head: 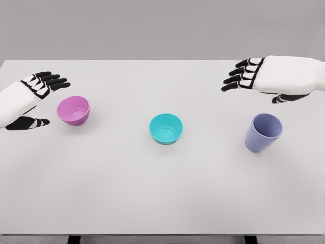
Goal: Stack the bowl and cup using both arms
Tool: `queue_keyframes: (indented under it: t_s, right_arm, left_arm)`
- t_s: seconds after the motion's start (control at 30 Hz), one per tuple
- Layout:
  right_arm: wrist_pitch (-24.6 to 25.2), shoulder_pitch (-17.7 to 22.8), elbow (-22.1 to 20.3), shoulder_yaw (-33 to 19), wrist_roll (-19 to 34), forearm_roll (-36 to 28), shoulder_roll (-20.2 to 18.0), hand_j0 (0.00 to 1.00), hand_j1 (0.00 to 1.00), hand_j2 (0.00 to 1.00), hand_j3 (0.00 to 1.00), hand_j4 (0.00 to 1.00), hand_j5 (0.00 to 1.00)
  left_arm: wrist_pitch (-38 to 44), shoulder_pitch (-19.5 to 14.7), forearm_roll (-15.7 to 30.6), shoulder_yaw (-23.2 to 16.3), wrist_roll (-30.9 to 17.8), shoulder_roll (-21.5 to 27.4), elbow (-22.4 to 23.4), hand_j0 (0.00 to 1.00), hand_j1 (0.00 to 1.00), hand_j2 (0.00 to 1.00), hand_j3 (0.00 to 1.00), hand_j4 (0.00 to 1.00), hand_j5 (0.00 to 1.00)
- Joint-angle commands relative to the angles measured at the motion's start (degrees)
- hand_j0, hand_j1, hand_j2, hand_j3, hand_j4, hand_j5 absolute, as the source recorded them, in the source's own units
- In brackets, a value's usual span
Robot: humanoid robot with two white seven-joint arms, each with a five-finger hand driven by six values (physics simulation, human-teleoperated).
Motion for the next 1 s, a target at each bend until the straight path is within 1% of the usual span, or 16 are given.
queue_keyframes:
  t_s: [0.0, 0.07, 0.23, 0.3, 0.37, 0.43, 0.47, 0.5, 0.53, 0.57, 0.63, 0.67, 0.7, 0.8, 0.87, 0.97]
  right_arm:
    - [0.2, 0.0, 0.0, -1.2, 0.0, -0.3, -0.1, 1.0, 1.0, 1.0, 1.0, 1.0, 1.0]
    - [0.2, 0.5, 0.1, -2.7, 0.0, -0.4, 0.7, 1.0, 1.0, 1.0, 1.0, 1.0, 1.0]
    - [0.2, 1.1, 0.0, -6.6, 0.0, -0.7, 0.1, 1.0, 1.0, 1.0, 1.0, 1.0, 1.0]
    - [0.2, 2.4, 0.1, -7.3, 0.0, -0.8, 0.0, 1.0, 1.0, 1.0, 1.0, 1.0, 1.0]
    - [0.2, 2.4, 0.1, -7.2, 0.0, -1.0, -0.2, 1.0, 1.0, 1.0, 1.0, 1.0, 1.0]
    - [0.2, 1.7, 0.5, -7.8, 0.0, -0.9, 0.8, 1.0, 1.0, 1.0, 1.0, 1.0, 1.0]
    - [0.2, 1.9, 0.6, -7.8, 0.0, -0.9, 0.5, 1.0, 1.0, 1.0, 1.0, 1.0, 1.0]
    - [0.2, 2.2, 0.6, -7.9, 0.0, -0.9, 0.7, 1.0, 1.0, 1.0, 1.0, 1.0, 1.0]
    - [0.2, 2.7, 0.7, -7.7, 0.0, -0.9, 1.6, 1.0, 1.0, 1.0, 1.0, 1.0, 1.0]
    - [0.2, 4.0, 0.9, -7.8, 0.0, -0.9, 2.3, 1.0, 1.0, 1.0, 1.0, 1.0, 1.0]
    - [0.2, 7.2, 2.1, -8.1, 0.0, -0.8, 4.5, 1.0, 1.0, 1.0, 1.0, 1.0, 1.0]
    - [0.2, 7.6, 3.7, -8.1, 0.0, -0.9, 5.1, 1.0, 1.0, 1.0, 1.0, 1.0, 1.0]
    - [0.2, 8.3, 5.5, -8.1, 0.0, -0.8, 5.2, 1.0, 1.0, 1.0, 1.0, 1.0, 1.0]
    - [0.2, 7.6, 7.4, -8.1, 0.0, -0.8, 4.8, 1.0, 1.0, 1.0, 1.0, 1.0, 1.0]
    - [0.2, 7.4, 7.3, -9.1, 0.0, -0.7, 5.3, 1.0, 1.0, 1.0, 1.0, 1.0, 1.0]
    - [0.2, 7.4, 7.4, -9.5, 0.0, -0.7, 5.3, 1.0, 1.0, 1.0, 1.0, 1.0, 1.0]
  left_arm:
    - [0.0, 0.0, 0.3, 0.0, 0.0, 0.0, 0.0, 1.0, 1.0, 1.0, 1.0, 1.0, 1.0]
    - [0.0, 0.0, 0.3, 0.1, 0.0, 0.0, 0.1, 1.0, 1.0, 1.0, 1.0, 1.0, 1.0]
    - [0.0, -0.4, 0.4, 0.4, -0.1, 0.5, 2.1, 1.0, 1.0, 1.0, 1.0, 1.0, 1.0]
    - [0.0, -1.1, 0.3, 2.6, -1.1, 1.2, 2.2, 1.0, 1.0, 1.0, 1.0, 1.0, 1.0]
    - [0.0, -1.2, 1.3, 3.0, -6.7, 2.6, 2.8, 1.0, 1.0, 1.0, 1.0, 1.0, 1.0]
    - [0.0, -2.9, 5.8, 2.7, -17.4, 3.2, 2.5, 1.0, 1.0, 1.0, 1.0, 1.0, 1.0]
    - [0.0, -3.7, 7.9, 2.4, -25.6, 3.5, 2.1, 1.0, 1.0, 1.0, 1.0, 1.0, 1.0]
    - [0.0, -4.7, 9.4, 1.9, -31.9, 3.5, 1.9, 1.0, 1.0, 1.0, 1.0, 1.0, 1.0]
    - [0.0, -6.4, 10.2, 0.7, -33.8, 3.5, 0.4, 1.0, 1.0, 1.0, 1.0, 1.0, 1.0]
    - [0.0, -7.6, 10.8, 0.0, -33.8, 3.5, -0.3, 1.0, 1.0, 1.0, 1.0, 1.0, 1.0]
    - [0.0, -12.6, 11.1, -5.5, -33.8, 3.6, -0.3, 1.0, 1.0, 1.0, 1.0, 1.0, 1.0]
    - [0.0, -16.9, 11.3, -10.7, -33.8, 3.6, -0.3, 1.0, 1.0, 1.0, 1.0, 1.0, 1.0]
    - [2.6, -21.2, 13.0, -16.1, -33.8, 4.0, 0.0, 1.0, 1.0, 1.0, 1.0, 1.0, 1.0]
    - [9.1, -28.0, 19.5, -27.3, -33.8, 8.2, 0.7, 1.0, 1.0, 1.0, 1.0, 1.0, 1.0]
    - [15.1, -32.0, 23.6, -32.1, -33.8, 9.1, 0.7, 1.0, 1.0, 1.0, 1.0, 1.0, 1.0]
    - [22.0, -34.0, 24.1, -33.7, -33.8, 9.2, 0.5, 1.0, 1.0, 1.0, 1.0, 1.0, 1.0]
